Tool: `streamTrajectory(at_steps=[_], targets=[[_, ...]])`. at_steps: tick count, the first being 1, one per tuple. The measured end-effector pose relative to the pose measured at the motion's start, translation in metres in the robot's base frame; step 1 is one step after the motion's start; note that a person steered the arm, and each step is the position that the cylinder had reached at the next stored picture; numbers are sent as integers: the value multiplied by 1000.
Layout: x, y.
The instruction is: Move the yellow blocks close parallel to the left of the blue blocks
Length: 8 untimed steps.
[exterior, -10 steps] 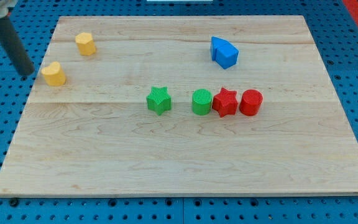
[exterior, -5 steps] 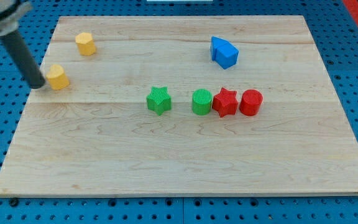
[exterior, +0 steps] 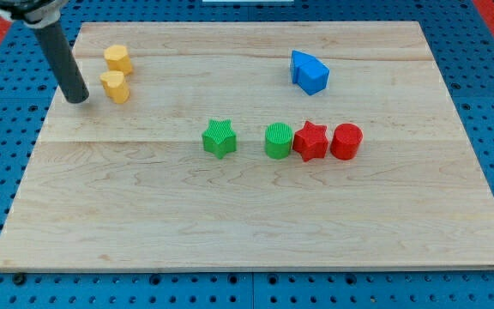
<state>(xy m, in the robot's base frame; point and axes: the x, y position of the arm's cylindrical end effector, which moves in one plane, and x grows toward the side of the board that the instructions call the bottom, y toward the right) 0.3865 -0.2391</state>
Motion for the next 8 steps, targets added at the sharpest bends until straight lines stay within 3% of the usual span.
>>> streamTrajectory(at_steps=[1,2,3,5,6,7,8], targets=[[45,70],[15,104],[-24,106],[-25,50],[-23,50],[-19,93],[-8,199]])
